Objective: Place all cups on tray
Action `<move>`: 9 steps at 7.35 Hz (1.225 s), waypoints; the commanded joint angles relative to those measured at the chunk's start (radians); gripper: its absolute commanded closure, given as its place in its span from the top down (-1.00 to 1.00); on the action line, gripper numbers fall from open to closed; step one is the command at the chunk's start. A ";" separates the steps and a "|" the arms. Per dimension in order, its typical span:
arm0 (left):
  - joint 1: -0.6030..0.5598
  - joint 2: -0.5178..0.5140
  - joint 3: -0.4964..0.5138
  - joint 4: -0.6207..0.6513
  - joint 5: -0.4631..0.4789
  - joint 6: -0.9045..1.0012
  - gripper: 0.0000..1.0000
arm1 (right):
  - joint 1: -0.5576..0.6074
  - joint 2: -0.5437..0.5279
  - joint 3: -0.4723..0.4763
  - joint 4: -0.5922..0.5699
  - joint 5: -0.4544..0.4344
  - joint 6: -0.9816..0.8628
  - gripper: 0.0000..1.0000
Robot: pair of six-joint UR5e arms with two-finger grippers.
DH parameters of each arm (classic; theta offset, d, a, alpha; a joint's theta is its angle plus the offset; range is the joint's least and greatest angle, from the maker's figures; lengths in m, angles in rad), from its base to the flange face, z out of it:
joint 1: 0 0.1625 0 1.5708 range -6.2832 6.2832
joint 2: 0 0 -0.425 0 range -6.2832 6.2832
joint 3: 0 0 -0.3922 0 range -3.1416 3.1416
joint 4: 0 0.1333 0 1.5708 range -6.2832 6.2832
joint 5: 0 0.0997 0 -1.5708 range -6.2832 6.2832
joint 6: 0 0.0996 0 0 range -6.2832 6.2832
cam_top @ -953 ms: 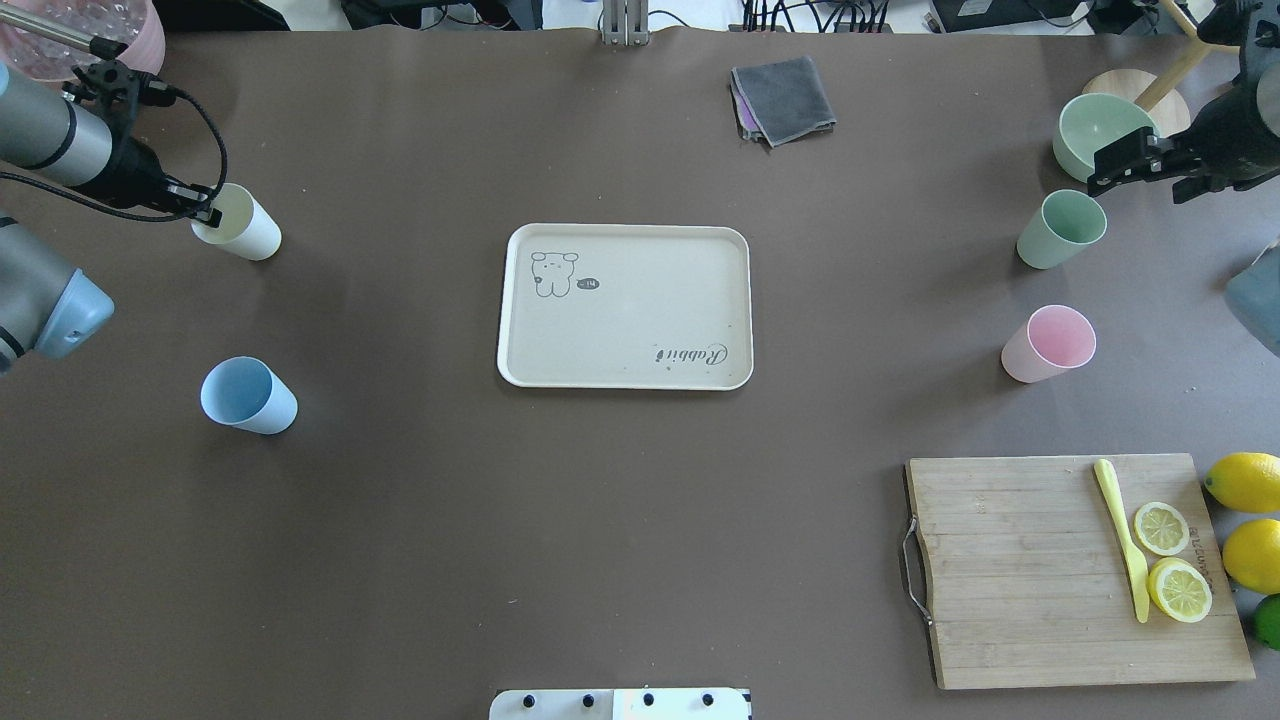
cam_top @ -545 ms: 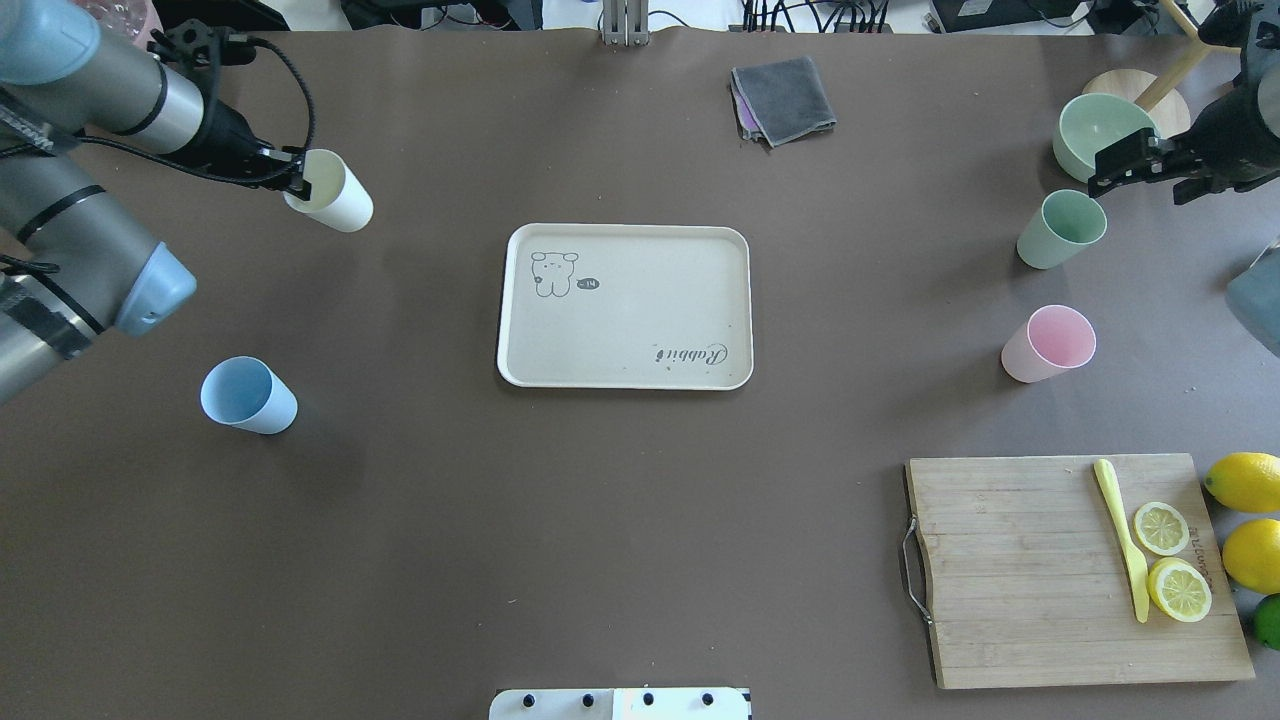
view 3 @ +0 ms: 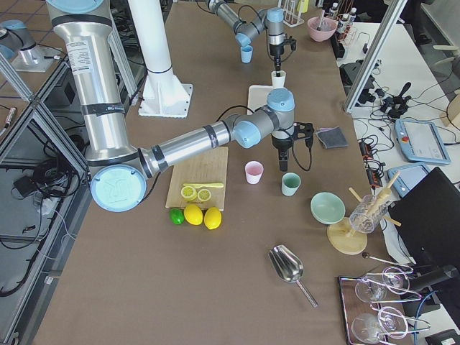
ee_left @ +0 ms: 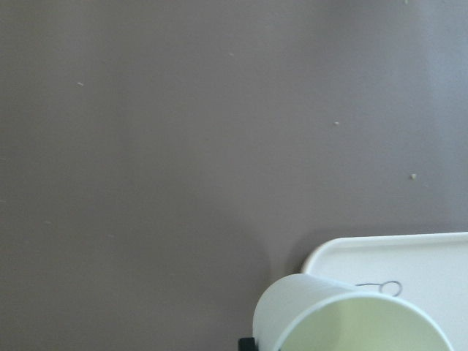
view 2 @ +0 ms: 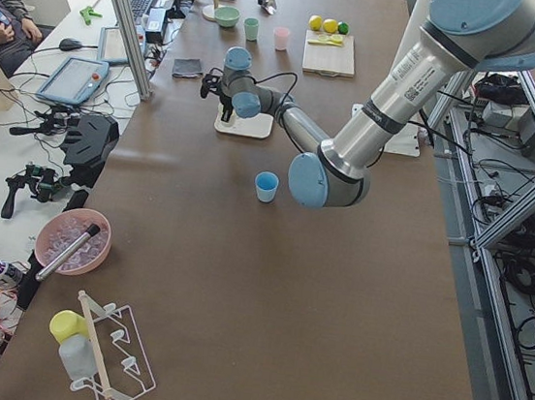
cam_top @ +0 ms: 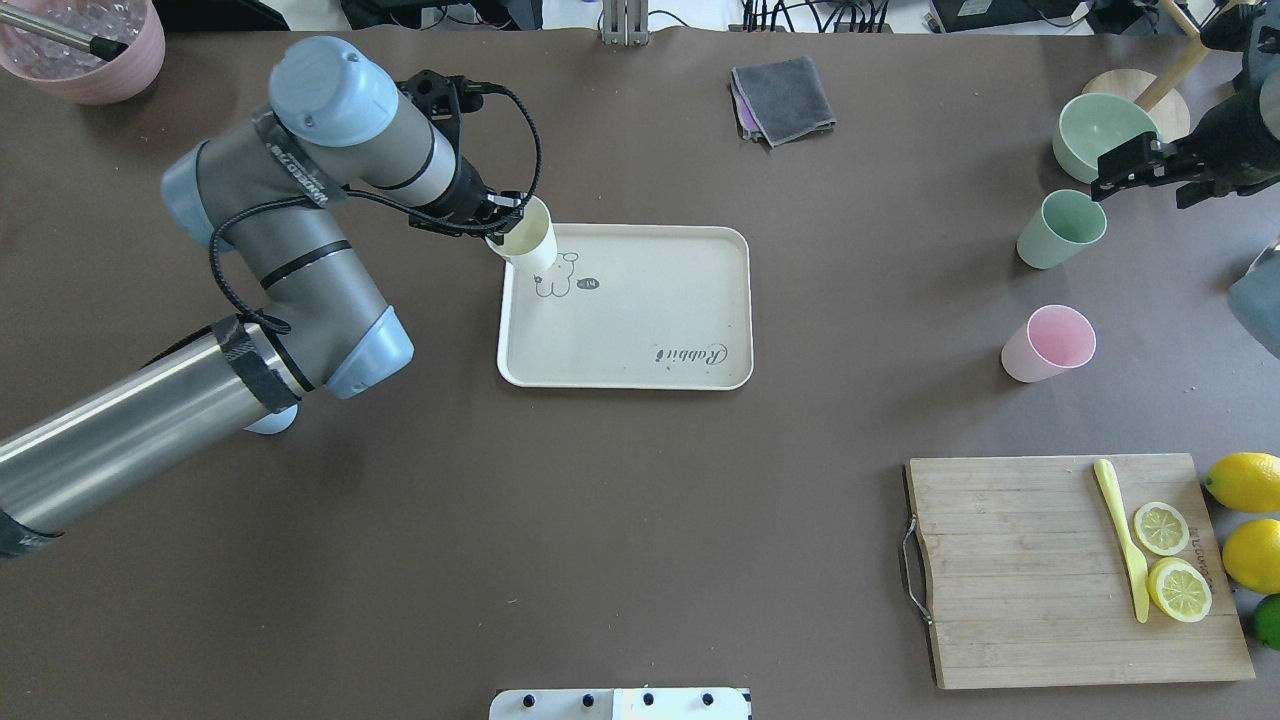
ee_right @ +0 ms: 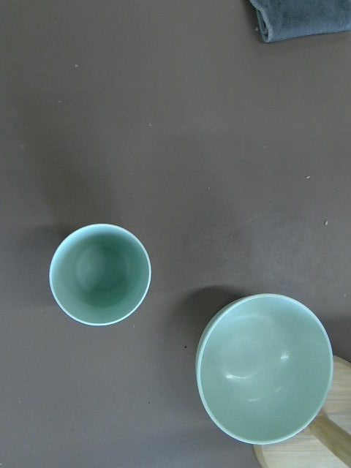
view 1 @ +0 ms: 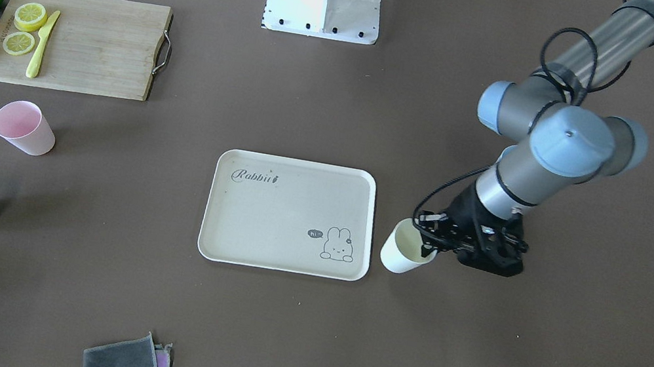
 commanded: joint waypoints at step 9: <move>-0.063 0.098 -0.164 0.053 -0.071 0.027 0.95 | 0.000 -0.004 0.001 0.000 0.001 0.000 1.00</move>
